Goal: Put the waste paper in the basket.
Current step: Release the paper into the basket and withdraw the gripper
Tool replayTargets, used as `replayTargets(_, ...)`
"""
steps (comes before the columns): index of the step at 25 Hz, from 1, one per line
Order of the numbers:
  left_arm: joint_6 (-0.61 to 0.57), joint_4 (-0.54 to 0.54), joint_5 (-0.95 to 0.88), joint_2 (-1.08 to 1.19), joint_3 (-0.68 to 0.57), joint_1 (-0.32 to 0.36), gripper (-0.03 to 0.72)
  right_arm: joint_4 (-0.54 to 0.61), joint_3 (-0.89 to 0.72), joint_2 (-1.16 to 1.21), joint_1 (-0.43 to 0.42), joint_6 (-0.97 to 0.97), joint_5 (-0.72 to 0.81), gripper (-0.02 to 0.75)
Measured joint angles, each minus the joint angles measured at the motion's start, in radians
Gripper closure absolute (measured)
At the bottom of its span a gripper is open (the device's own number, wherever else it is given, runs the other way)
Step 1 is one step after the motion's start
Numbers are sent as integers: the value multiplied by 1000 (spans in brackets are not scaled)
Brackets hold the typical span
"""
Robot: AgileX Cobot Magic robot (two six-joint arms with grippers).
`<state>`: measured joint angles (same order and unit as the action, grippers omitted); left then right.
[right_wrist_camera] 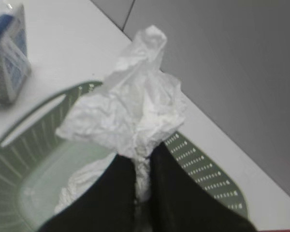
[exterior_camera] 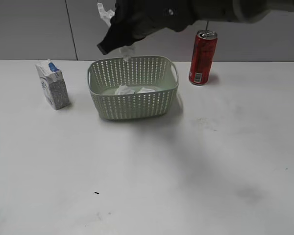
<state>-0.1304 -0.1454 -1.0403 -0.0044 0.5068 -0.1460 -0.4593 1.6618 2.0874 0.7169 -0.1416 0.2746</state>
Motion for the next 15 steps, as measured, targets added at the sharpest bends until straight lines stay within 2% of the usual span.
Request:
replayTargets(2,0,0,0,0,0,0,118,12,0,44,-25,0,-5,700)
replayTargets(4,0,0,0,0,0,0,118,61,0,80,-50,0,2,624)
replayTargets(5,0,0,0,0,0,0,118,87,0,88,-60,0,16,562)
replayTargets(8,0,0,0,0,0,0,118,175,0,97,-75,-7,51,260)
replayTargets(10,0,0,0,0,0,0,118,201,5,94,-75,-8,98,141)
replayTargets(15,0,0,0,0,0,0,118,237,60,33,-74,-12,310,123)
